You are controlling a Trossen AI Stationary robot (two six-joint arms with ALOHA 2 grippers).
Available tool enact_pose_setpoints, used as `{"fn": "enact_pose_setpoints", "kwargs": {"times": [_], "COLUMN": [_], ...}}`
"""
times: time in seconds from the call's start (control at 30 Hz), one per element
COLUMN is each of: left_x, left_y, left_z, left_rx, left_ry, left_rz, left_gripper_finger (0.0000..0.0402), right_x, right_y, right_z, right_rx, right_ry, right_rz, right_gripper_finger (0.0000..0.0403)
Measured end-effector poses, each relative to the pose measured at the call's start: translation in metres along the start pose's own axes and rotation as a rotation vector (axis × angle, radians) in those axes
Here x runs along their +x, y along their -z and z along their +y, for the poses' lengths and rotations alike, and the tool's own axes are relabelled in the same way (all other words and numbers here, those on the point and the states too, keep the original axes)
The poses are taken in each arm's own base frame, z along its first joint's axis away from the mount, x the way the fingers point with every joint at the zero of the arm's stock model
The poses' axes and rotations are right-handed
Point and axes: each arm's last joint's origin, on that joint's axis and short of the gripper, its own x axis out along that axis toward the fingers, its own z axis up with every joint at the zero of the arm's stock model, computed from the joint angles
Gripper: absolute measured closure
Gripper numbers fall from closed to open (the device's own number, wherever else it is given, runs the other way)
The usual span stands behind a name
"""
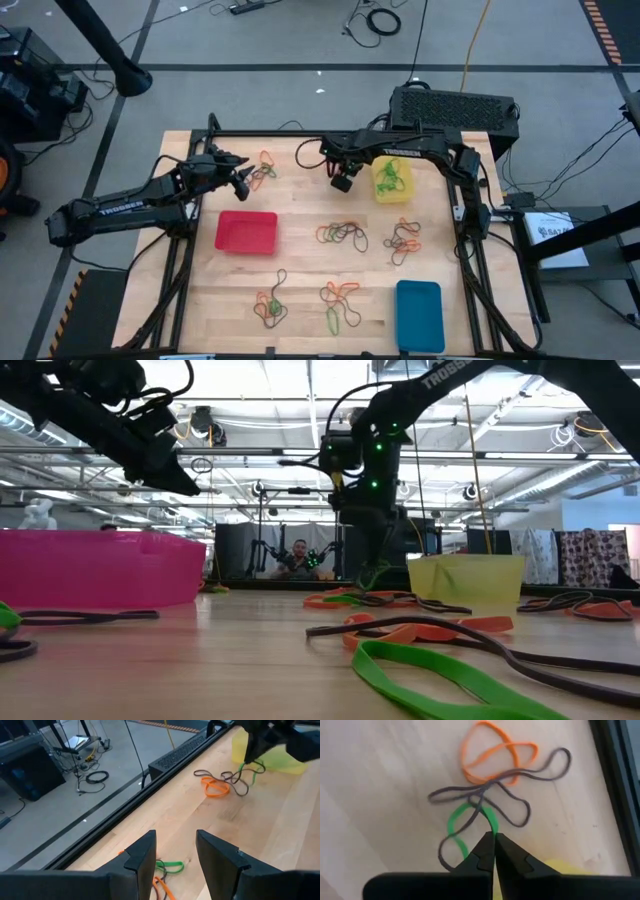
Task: Sort rubber bands into baskets
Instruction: Put the green rubber band into the yellow bin
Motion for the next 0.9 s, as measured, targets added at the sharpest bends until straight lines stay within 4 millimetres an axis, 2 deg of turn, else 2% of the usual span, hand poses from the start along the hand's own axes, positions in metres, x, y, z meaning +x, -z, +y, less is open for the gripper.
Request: {"fn": "enact_pose_setpoints", "kwargs": {"times": [0.3,0.47,0.7,0.9], "left_x": [0.003,0.003,0.003,0.003], "left_y": [0.014,0.013,0.014,0.014], "left_z": [-0.001,-0.001,-0.001,-0.001], "left_rx": [0.007,0.006,0.008,0.008], "left_ry": [0.001,0.000,0.001,0.000], "left_rz": [0.042,0.038,0.043,0.046], "left_gripper_finger": [0.0253,0.0253,0.0253,0.0253], "right_x": [-0.003,-0.003,-0.003,0.014], "right_y": [0.000,0.001,0.003,0.018], "right_z": [0.012,0.015,0.017,0.013], "right_rx": [-0.111,-0.131,-0.167,-0.163], "right_ry": [-0.012,-0.111,-0.113,-0.103], "right_rz": [-0.011,-0.004,0.009,0.085], "right_gripper_finger": [0.0398,0.0387,0.0295,0.0224]}}
